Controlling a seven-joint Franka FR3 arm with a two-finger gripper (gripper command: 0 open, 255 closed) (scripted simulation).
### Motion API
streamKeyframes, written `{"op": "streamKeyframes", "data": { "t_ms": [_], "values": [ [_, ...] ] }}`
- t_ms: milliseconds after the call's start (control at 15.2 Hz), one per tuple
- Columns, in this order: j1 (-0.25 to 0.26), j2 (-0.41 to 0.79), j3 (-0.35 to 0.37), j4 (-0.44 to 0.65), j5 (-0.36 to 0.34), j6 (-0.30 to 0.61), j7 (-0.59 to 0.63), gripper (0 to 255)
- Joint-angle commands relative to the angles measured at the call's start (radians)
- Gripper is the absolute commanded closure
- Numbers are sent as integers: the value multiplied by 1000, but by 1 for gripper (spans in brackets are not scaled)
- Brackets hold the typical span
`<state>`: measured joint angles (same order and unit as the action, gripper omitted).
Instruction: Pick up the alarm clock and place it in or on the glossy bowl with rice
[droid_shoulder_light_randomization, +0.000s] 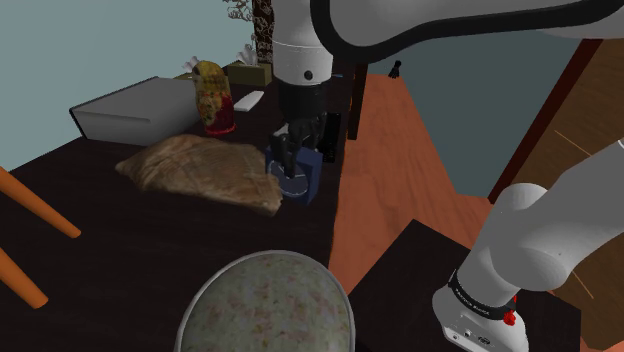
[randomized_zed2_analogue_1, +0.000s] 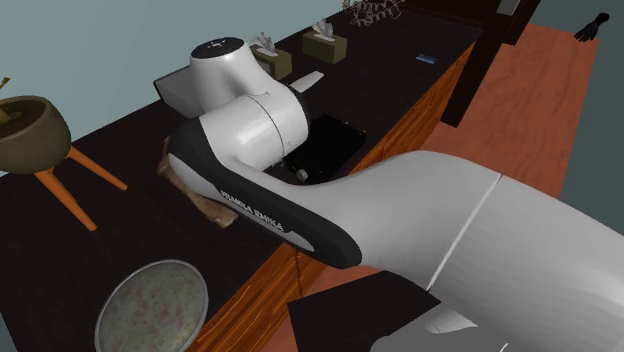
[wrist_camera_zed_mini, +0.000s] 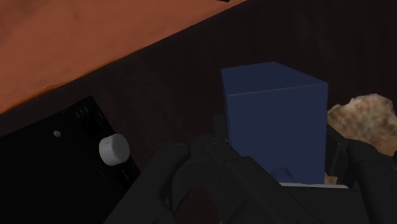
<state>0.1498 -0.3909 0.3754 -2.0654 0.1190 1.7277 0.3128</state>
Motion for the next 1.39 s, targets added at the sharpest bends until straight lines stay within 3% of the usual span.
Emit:
{"op": "streamKeyframes", "data": {
  "t_ms": [0, 1320],
  "values": [
    [-2, 2, -2, 29, -2, -25, 1, 255],
    [-18, 85, -4, 379, -31, -295, 20, 255]
  ]
}}
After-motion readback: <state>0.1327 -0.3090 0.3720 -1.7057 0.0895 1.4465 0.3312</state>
